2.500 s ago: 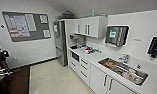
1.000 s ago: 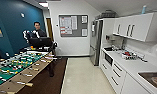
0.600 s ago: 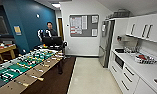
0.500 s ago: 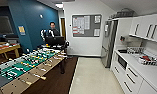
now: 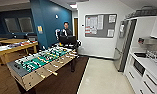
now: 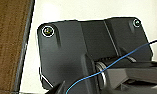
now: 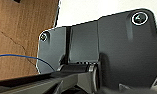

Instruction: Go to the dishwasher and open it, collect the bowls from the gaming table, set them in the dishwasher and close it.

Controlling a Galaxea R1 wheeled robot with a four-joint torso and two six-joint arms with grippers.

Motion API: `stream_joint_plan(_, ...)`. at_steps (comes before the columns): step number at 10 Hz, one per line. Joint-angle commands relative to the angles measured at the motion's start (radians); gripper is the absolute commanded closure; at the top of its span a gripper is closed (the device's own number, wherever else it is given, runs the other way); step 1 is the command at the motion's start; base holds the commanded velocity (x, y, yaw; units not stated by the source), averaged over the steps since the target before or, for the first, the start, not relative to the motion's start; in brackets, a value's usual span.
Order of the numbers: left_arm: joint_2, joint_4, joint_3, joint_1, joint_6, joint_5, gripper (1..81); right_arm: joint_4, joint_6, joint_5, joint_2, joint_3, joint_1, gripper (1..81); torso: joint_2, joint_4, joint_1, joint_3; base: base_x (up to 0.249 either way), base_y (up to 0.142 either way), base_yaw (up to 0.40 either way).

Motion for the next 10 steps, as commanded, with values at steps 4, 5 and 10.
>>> stream_joint_plan(4,-0.098,-0.012,0.112,-0.035,0.01,0.024,1.0,-0.013,-0.003,-0.046,0.001,0.0,0.051,1.0,0.0,0.0,0.0,0.0,0.0,0.0,0.355)
stream_joint_plan(5,-0.104,-0.013,0.113,-0.032,0.009,0.024,1.0,-0.013,-0.003,-0.046,0.001,0.0,0.053,1.0,0.0,0.0,0.0,0.0,0.0,0.0,0.355)
stream_joint_plan(10,-0.097,-0.013,0.113,-0.028,0.0,0.024,1.0,-0.016,-0.005,-0.046,0.006,-0.001,0.056,1.0,0.0,0.0,0.0,0.0,0.0,0.0,0.355)
